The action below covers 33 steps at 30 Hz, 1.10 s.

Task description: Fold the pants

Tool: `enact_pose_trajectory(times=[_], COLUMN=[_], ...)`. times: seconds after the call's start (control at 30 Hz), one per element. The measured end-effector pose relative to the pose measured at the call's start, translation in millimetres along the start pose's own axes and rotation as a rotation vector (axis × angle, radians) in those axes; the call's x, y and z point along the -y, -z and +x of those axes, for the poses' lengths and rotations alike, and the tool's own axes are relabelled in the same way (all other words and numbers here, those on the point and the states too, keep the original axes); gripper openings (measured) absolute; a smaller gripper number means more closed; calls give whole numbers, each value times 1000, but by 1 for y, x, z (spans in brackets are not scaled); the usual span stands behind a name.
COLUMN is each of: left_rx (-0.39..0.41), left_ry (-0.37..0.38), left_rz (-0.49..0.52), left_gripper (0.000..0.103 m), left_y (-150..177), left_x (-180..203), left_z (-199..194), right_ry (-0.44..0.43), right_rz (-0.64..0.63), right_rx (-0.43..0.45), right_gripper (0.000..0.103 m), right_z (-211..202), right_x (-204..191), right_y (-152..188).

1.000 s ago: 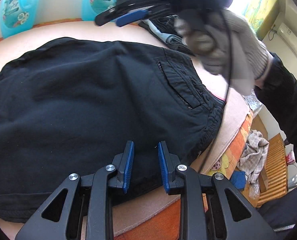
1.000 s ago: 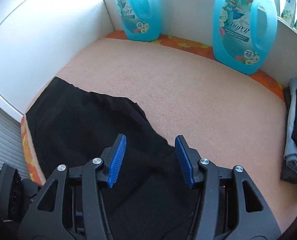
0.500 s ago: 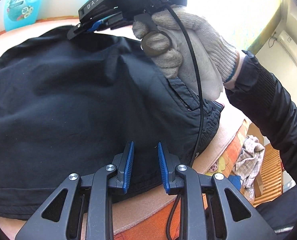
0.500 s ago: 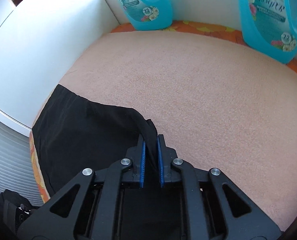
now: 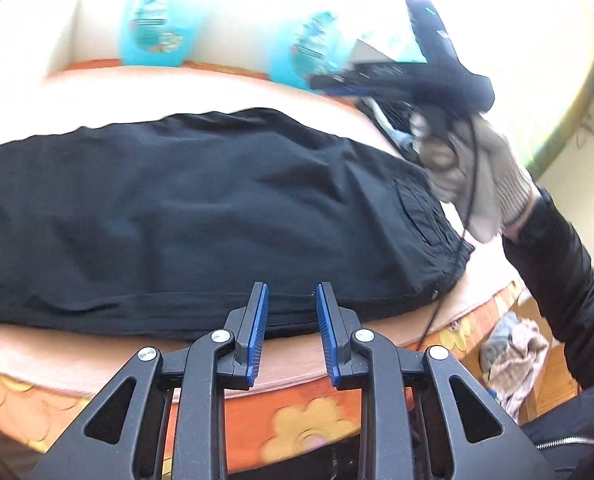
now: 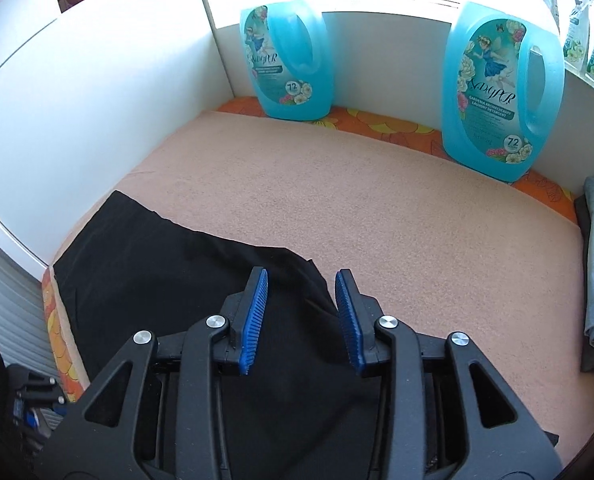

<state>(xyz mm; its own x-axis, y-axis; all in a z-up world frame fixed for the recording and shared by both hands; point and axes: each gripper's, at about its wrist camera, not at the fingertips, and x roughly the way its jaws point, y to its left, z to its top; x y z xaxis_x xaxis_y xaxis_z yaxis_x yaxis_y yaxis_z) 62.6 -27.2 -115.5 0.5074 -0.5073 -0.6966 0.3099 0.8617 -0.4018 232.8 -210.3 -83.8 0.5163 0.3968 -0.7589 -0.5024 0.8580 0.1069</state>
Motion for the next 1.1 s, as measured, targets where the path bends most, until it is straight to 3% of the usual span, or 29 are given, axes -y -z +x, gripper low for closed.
enact_pose_trajectory(times=[0.13,0.23,0.33,0.43,0.5,0.53,0.7,0.93,1.1], left_rx=[74,86,108,136,151,155,155,124,114], left_ry=[-153,-227,-321,-369,-405,-419,-438,-379,-370], left_rz=[-69,-137,-173,-220,-235,-247,-285,-355,-357], left_gripper=[23,38,41,42,52,52,52,52,52], left_y=[13,19,19,14,12,12,9,14,15], left_x=[-51,-85,-121,-152,-168,-176,-201,-224,-228], left_z=[-42,-62,-77,-92,-98,-101,-98,-91,-88], right_ry=[4,-11,-25,-72,-93,-106,-174,-232,-195], right_rz=[-98,-160,-245,-324,-364,-386,-407,-501,-583], right_rx=[8,-2,-7,-11,-8,-11,-19,-91,-147], right_gripper=[39,46,50,51,52,52,53,53,53], right_z=[-20,-24,-22,-19,-14,-11,7,57,99], right_x=[-41,-77,-118,-159,-184,-196,-238,-299,-326], right_y=[21,36,48,57,62,64,60,69,82])
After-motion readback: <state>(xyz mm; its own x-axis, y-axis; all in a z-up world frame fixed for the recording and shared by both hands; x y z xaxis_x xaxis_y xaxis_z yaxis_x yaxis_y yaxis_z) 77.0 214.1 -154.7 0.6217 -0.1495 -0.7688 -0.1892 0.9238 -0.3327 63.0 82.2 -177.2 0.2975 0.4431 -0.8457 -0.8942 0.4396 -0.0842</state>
